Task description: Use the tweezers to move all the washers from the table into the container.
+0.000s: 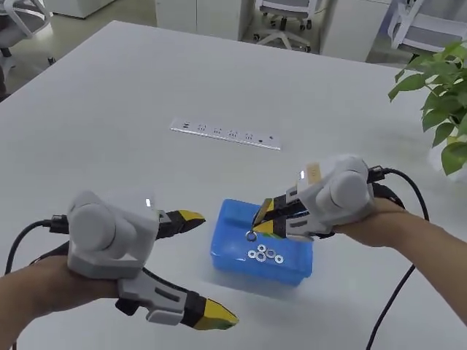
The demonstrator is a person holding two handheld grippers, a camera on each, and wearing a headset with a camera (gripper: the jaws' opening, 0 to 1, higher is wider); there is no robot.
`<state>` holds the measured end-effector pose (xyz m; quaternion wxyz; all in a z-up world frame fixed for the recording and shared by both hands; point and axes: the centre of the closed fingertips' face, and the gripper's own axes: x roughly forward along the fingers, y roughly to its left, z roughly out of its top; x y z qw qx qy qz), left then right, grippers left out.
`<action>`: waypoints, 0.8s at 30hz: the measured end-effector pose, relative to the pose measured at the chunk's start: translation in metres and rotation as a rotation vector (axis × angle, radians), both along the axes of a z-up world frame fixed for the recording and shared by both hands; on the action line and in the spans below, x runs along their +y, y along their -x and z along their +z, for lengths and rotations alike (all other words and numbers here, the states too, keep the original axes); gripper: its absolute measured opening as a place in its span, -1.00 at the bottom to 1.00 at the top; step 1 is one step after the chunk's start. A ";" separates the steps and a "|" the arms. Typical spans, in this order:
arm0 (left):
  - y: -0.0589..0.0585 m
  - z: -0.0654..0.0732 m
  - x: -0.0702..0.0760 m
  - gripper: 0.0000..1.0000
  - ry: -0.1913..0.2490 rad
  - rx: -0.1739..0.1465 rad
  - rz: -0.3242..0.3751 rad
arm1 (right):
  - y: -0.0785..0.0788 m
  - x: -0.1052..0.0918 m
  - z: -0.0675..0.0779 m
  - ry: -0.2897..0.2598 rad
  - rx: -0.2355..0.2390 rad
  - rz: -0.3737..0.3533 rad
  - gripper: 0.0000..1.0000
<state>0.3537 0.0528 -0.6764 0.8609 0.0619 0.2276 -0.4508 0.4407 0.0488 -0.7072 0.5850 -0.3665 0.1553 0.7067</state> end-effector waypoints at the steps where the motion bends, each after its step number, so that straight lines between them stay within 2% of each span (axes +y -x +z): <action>1: -0.001 0.000 0.001 0.98 0.000 0.000 0.000 | -0.001 0.000 -0.001 0.001 -0.003 -0.001 -0.82; 5: -0.002 -0.001 0.002 0.98 0.001 -0.001 0.001 | -0.008 0.002 -0.010 0.014 -0.016 -0.007 -0.82; 16: -0.004 -0.002 0.004 0.98 0.000 0.001 0.001 | -0.013 0.002 -0.032 0.039 -0.002 -0.036 -0.82; 24: -0.006 -0.003 0.004 0.96 0.001 0.003 0.000 | -0.017 0.004 -0.043 0.054 0.008 -0.053 -0.82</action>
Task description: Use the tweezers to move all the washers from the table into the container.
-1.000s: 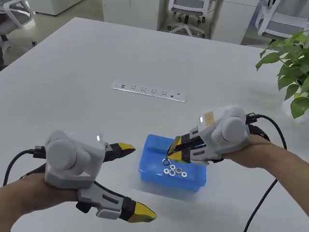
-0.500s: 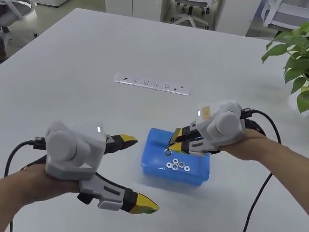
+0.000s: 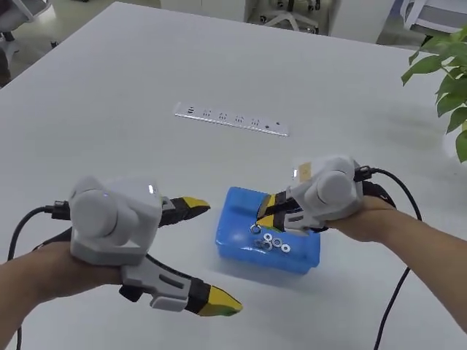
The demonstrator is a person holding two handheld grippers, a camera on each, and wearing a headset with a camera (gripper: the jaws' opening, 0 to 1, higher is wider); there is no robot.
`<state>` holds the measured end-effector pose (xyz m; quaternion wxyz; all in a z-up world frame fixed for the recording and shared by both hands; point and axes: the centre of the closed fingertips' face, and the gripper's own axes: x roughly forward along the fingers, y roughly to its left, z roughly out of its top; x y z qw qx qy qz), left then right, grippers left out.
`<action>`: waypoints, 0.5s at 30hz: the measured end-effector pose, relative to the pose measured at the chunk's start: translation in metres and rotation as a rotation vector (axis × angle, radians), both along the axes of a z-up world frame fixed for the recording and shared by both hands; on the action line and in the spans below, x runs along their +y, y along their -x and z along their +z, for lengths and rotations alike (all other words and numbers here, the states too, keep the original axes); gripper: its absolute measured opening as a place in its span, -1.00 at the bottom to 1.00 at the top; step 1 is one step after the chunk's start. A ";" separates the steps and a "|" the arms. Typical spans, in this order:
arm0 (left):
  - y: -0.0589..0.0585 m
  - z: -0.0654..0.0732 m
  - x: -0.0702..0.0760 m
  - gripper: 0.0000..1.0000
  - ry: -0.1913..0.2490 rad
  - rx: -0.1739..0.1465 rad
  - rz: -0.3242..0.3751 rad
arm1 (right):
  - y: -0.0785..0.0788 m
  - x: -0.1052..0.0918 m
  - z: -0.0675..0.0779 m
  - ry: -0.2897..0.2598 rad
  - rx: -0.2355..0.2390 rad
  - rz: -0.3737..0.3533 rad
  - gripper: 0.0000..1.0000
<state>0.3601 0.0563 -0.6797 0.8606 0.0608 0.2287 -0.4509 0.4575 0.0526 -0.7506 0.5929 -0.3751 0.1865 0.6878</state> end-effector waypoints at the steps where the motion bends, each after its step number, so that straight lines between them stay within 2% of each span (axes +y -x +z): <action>1: -0.001 0.000 0.000 0.95 0.002 -0.001 -0.001 | 0.000 0.000 -0.001 0.004 0.001 0.001 -0.82; 10: -0.004 -0.002 0.003 0.91 -0.002 0.004 0.002 | -0.004 -0.004 -0.013 0.040 -0.002 0.006 -0.82; 15: -0.008 -0.003 0.003 0.89 -0.011 -0.007 0.001 | -0.004 -0.006 -0.016 0.047 -0.002 0.008 -0.82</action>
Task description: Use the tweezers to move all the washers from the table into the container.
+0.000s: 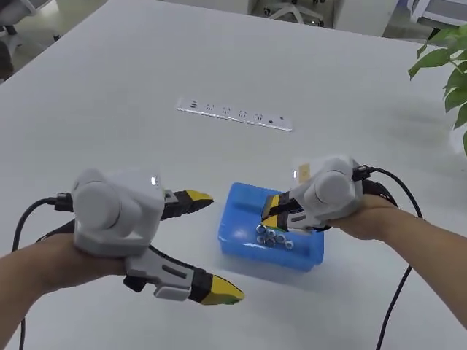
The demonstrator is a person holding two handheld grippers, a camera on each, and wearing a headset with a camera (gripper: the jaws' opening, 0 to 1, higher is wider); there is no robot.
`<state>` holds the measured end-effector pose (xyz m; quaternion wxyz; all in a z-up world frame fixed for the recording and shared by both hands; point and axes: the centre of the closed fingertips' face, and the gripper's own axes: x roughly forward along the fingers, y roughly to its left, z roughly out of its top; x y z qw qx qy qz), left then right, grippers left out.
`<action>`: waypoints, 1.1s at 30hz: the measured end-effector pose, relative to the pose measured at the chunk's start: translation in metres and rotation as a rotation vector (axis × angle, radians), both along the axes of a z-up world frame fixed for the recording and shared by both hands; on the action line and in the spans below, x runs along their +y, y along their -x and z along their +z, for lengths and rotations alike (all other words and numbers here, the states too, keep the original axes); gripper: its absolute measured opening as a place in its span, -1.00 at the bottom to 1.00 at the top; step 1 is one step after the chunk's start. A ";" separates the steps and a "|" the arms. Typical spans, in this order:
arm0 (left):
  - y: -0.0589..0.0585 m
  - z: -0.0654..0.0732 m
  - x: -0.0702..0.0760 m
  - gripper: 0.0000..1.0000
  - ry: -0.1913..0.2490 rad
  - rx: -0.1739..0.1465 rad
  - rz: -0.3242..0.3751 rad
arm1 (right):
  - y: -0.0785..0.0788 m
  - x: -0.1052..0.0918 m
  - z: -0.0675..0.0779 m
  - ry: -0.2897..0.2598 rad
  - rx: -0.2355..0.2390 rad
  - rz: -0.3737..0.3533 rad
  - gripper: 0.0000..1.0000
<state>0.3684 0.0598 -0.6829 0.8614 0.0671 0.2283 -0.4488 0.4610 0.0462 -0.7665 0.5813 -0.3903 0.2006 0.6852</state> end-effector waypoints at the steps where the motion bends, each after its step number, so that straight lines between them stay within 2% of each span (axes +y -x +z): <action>1: -0.001 -0.001 0.000 0.88 -0.002 0.001 -0.003 | 0.000 0.000 -0.001 0.001 -0.001 0.001 -0.82; 6: -0.006 0.000 -0.003 0.76 -0.008 -0.004 -0.021 | 0.001 -0.002 -0.002 0.003 0.000 0.001 -0.82; 11: -0.013 0.001 -0.006 0.55 -0.020 -0.027 -0.045 | 0.003 -0.002 -0.002 -0.002 0.001 0.002 -0.81; 18: -0.032 0.001 -0.006 0.06 -0.073 -0.083 -0.066 | 0.002 0.000 -0.002 -0.005 -0.002 0.009 -0.81; 21: -0.043 -0.001 -0.005 -0.19 -0.124 -0.111 -0.074 | 0.003 0.000 -0.002 -0.006 -0.003 0.010 -0.81; 23: -0.047 0.000 -0.009 -0.30 -0.129 -0.117 -0.080 | 0.003 0.000 -0.002 -0.006 -0.005 0.012 -0.81; 27: -0.055 0.004 -0.017 -0.42 -0.139 -0.140 -0.091 | 0.003 -0.001 -0.002 -0.006 -0.006 0.012 -0.81; 33: -0.065 0.006 -0.029 -0.50 -0.179 -0.177 -0.102 | 0.004 -0.001 -0.003 0.000 -0.010 0.025 -0.81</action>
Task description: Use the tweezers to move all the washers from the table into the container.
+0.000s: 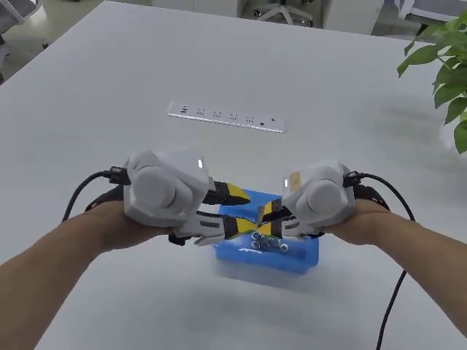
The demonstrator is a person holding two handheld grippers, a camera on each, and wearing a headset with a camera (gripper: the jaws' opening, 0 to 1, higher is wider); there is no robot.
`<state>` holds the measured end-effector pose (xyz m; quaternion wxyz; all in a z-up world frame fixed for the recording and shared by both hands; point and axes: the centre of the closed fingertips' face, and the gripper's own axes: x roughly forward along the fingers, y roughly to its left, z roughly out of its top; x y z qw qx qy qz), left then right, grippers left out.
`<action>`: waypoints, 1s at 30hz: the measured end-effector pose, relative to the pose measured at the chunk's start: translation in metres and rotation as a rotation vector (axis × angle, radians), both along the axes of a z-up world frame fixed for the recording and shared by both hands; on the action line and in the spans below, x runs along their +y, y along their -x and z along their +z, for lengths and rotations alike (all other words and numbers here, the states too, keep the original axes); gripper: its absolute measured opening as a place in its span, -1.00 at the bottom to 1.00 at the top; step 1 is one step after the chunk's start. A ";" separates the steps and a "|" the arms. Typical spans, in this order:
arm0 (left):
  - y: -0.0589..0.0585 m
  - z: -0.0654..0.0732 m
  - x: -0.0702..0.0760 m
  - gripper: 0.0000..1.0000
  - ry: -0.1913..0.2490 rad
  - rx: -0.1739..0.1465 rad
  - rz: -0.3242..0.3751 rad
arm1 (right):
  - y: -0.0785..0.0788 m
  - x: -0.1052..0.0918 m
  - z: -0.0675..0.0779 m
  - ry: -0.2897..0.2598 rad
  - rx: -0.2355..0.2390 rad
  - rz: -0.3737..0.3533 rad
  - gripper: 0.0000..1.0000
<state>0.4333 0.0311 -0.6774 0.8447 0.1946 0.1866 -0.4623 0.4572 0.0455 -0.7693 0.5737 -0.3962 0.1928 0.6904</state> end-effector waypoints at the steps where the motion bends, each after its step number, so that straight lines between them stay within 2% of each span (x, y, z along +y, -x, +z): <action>1: -0.001 0.000 -0.001 -0.52 -0.001 -0.002 0.000 | 0.000 0.000 0.000 0.001 -0.001 0.002 -0.81; 6: -0.008 0.001 -0.007 -0.61 -0.017 -0.024 -0.014 | 0.001 0.001 0.000 0.001 -0.002 0.004 -0.81; 12: -0.011 -0.004 -0.009 -0.75 -0.034 -0.023 -0.029 | 0.002 0.002 0.000 0.005 -0.006 0.011 -0.81; 21: -0.010 -0.011 -0.007 -0.85 -0.065 -0.023 -0.047 | 0.003 -0.001 0.000 0.008 -0.011 0.023 -0.81; 30: -0.011 -0.012 -0.008 -0.89 -0.068 -0.024 -0.055 | 0.003 -0.002 0.000 0.008 -0.011 0.023 -0.81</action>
